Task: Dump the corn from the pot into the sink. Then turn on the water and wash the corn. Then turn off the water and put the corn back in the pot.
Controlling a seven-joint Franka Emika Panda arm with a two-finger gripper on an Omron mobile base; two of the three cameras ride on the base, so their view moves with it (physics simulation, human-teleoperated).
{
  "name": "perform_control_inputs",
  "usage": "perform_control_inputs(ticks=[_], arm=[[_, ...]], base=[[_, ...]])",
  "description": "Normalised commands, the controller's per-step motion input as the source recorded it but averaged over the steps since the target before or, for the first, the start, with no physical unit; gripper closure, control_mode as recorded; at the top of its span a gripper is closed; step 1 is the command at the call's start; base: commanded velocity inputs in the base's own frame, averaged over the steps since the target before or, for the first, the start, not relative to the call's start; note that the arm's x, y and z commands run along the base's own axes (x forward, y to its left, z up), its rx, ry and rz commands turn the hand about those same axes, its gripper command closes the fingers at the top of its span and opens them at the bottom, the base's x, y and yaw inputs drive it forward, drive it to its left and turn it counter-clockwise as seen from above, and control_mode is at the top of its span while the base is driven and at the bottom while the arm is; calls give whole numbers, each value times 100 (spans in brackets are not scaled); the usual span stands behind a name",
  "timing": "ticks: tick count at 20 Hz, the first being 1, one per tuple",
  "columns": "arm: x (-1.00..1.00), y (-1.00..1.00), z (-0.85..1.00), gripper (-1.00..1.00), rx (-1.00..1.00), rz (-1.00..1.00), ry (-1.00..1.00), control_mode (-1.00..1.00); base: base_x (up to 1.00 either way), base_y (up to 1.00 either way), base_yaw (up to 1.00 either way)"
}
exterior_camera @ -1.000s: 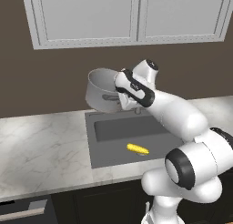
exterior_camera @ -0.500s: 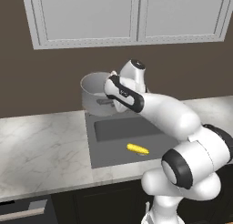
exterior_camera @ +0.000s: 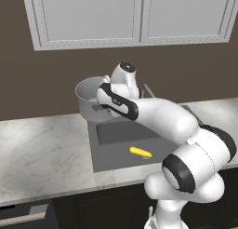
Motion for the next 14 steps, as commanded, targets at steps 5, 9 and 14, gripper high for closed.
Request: perform_control_inputs(ticks=[5,9,14], arm=[[-1,21,-8,100,0,0,0,-100],[0,18,-29,100,0,2,0,-100],[-3,29,-27,100,0,2,0,-100]], base=[[0,0,0],[0,0,0],[0,0,0]])
